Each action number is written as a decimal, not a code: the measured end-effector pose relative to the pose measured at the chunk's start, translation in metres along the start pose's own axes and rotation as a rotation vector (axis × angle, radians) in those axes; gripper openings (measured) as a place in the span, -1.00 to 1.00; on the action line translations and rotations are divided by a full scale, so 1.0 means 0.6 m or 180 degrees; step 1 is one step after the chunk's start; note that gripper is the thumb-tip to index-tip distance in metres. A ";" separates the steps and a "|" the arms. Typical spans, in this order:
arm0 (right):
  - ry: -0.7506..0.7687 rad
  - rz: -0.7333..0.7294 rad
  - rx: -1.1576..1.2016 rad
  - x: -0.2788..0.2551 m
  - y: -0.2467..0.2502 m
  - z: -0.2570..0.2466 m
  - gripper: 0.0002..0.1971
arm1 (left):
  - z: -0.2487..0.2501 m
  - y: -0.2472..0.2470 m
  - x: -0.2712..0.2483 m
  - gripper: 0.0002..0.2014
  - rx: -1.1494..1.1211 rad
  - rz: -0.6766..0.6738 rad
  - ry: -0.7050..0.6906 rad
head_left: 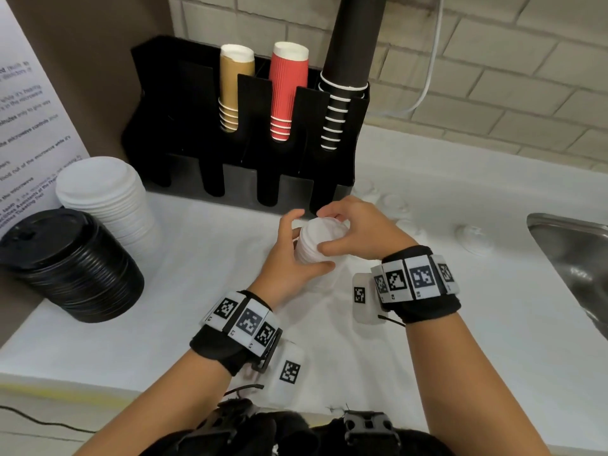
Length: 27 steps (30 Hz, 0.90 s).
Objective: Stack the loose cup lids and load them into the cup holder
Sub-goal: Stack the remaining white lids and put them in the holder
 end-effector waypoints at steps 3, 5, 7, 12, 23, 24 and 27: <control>-0.0074 0.0074 0.0518 0.002 0.007 0.021 -0.52 | 0.012 -0.003 -0.003 -0.35 0.0158 -0.0069 -0.0120; -0.0371 0.0391 0.0995 0.004 0.027 0.058 -0.68 | 0.016 -0.001 -0.006 -0.46 0.0225 -0.0042 -0.0147; -0.0720 0.0545 0.0856 0.008 0.039 0.103 -0.75 | 0.017 -0.002 -0.008 -0.51 0.0236 -0.0033 -0.0142; -0.1078 -0.0555 -0.0302 0.014 -0.023 0.164 -0.47 | 0.018 -0.009 -0.010 -0.53 0.0388 -0.0023 -0.0195; -0.0948 -0.1411 -0.1737 0.058 -0.085 0.172 -0.29 | 0.023 -0.004 0.001 -0.55 0.0559 -0.0005 -0.0246; -0.0964 -0.1436 -0.1726 0.057 -0.086 0.174 -0.28 | 0.024 -0.004 0.004 -0.55 0.0575 -0.0024 -0.0232; -0.0865 -0.1345 -0.1626 0.064 -0.081 0.169 -0.34 | 0.023 -0.005 0.010 -0.55 0.0596 -0.0116 -0.0178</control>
Point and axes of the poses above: each hand's wrist, its own x-axis towards the middle knuckle, its own y-axis out of the back of the hand, z = x × y, the point moved 10 cm from there along x, towards the middle knuckle, and after that the axes turned 8 degrees about -x, right-handed, at the moved point
